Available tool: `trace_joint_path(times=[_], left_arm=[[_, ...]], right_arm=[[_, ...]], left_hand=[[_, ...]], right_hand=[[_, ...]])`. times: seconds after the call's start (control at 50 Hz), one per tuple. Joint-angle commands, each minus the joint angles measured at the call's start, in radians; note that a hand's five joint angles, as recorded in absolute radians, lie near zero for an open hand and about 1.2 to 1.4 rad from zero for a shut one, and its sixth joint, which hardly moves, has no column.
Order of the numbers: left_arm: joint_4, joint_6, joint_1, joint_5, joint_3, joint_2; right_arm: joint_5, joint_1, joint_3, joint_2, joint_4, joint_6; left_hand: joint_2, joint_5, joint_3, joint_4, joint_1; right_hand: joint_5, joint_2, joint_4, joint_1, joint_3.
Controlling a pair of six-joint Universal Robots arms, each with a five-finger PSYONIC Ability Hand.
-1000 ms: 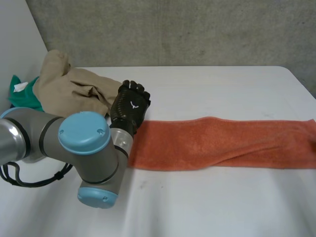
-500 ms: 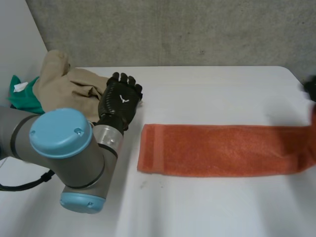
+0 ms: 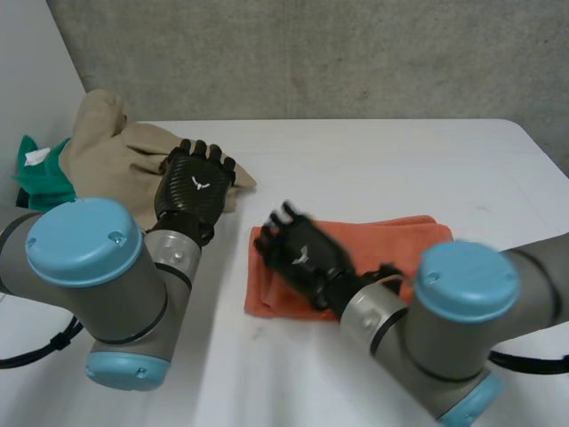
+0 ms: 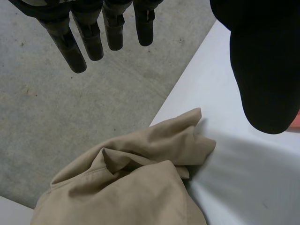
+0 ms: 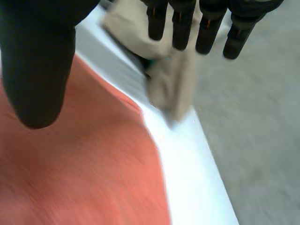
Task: Fold the laundry.
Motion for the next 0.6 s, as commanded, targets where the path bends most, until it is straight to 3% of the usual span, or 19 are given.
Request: trace_joint_path(times=[0.02, 0.14, 0.28, 0.38, 0.4, 0.42, 0.46, 0.56, 0.6], left_arm=[[0.002, -0.003, -0.011, 0.005, 0.014, -0.002], [0.008, -0.036, -0.044, 0.006, 0.028, -0.008], [0.008, -0.049, -0.091, 0.008, 0.05, -0.045], [0.007, -0.049, -0.092, 0.008, 0.04, -0.047], [0.007, -0.05, -0.091, 0.008, 0.037, -0.045], [0.007, -0.05, -0.091, 0.008, 0.034, -0.045], [0.007, -0.05, -0.089, 0.008, 0.031, -0.041], [0.005, -0.049, -0.08, 0.008, 0.013, -0.022], [0.005, -0.05, -0.074, 0.008, 0.005, -0.001]], right_arm=[[0.049, -0.22, 0.087, -0.192, 0.089, 0.298], [0.041, -0.312, 0.155, -0.252, 0.235, 0.314], [0.055, -0.456, 0.233, -0.209, 0.272, 0.119], [0.061, -0.503, 0.221, -0.131, 0.272, -0.002], [0.064, -0.51, 0.215, -0.126, 0.272, -0.016], [0.072, -0.516, 0.203, -0.12, 0.272, -0.028], [0.083, -0.521, 0.186, -0.118, 0.272, -0.036], [0.142, -0.492, 0.131, -0.128, 0.23, -0.05], [0.153, -0.406, 0.095, -0.146, 0.19, -0.056]], left_hand=[[-0.028, -0.048, -0.031, -0.026, -0.027], [-0.028, -0.048, -0.031, -0.026, -0.027], [-0.028, -0.048, -0.031, -0.026, -0.027], [-0.028, -0.048, -0.031, -0.026, -0.027], [-0.028, -0.048, -0.031, -0.026, -0.027], [-0.028, -0.048, -0.031, -0.026, -0.027], [-0.028, -0.048, -0.031, -0.026, -0.027], [-0.028, -0.048, -0.031, -0.026, -0.027], [-0.028, -0.048, -0.031, -0.026, -0.027]], right_hand=[[-0.08, -0.075, -0.083, -0.081, -0.084], [-0.08, -0.075, -0.083, -0.081, -0.084], [-0.029, -0.024, -0.032, -0.03, -0.033], [0.393, 0.398, 0.39, 0.392, 0.389], [0.548, 0.553, 0.545, 0.547, 0.544], [0.87, 0.874, 0.866, 0.869, 0.866], [1.124, 1.129, 1.121, 1.123, 1.12], [1.142, 1.147, 1.139, 1.141, 1.138], [1.142, 1.147, 1.139, 1.141, 1.138]])
